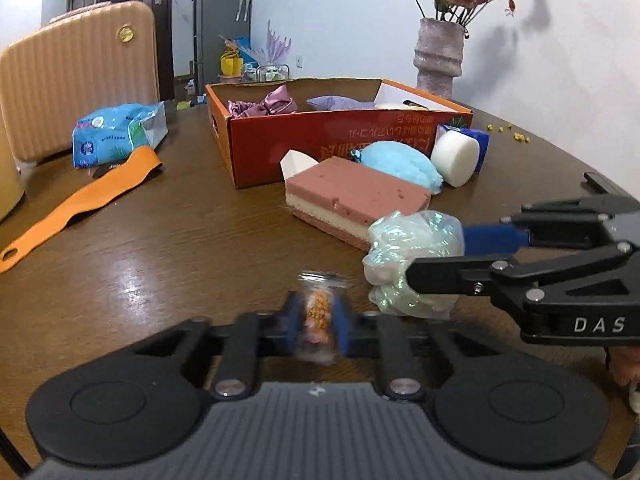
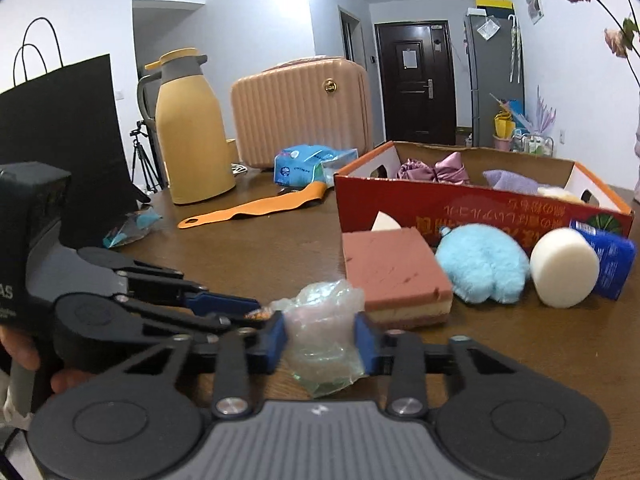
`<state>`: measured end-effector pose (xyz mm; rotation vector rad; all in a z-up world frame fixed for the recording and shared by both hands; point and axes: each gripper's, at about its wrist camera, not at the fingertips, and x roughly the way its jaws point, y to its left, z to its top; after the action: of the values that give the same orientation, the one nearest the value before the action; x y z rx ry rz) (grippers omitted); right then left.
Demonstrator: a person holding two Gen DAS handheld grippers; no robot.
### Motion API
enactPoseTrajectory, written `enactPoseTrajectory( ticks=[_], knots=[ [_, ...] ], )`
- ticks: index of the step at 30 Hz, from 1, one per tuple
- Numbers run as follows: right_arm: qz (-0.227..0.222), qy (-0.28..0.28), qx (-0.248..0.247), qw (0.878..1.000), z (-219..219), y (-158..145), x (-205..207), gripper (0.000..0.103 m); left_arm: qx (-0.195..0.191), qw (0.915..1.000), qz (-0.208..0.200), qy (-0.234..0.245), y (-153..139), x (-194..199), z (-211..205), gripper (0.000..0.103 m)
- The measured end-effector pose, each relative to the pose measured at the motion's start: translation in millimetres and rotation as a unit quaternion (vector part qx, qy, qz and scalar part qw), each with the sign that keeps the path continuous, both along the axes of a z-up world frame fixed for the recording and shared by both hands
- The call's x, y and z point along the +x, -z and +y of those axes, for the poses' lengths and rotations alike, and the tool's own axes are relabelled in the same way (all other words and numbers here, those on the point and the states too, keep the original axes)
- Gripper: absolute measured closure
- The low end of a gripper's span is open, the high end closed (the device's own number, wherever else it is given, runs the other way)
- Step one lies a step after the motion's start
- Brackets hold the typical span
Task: Organize soft objects
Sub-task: 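Carry the candy and plastic bag into the box and open both grippers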
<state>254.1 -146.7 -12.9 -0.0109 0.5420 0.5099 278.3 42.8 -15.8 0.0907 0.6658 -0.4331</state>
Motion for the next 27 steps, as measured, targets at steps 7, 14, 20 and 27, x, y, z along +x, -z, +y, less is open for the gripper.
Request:
enactPoseTrajectory(
  ticks=[7, 14, 20, 27],
  knots=[
    [-0.003, 0.023, -0.026, 0.999, -32, -1, -30, 0.084, -0.042, 0.9986, -0.002, -0.031, -12, -29, 1, 0.088],
    [-0.002, 0.041, 0.008, 0.999, -79, -15, -49, 0.089, -0.069, 0.9965, -0.023, -0.042, -40, -35, -11, 0.088],
    [-0.050, 0.040, 0.028, 0.998, -101, -57, -14, 0.089, -0.110, 0.9935, -0.028, -0.014, -87, 26, -20, 0.088],
    [-0.045, 0.032, 0.054, 0.997, -98, -104, 131, 0.088, -0.020, 0.9981, -0.033, -0.048, -110, 178, -50, 0.088]
  ],
)
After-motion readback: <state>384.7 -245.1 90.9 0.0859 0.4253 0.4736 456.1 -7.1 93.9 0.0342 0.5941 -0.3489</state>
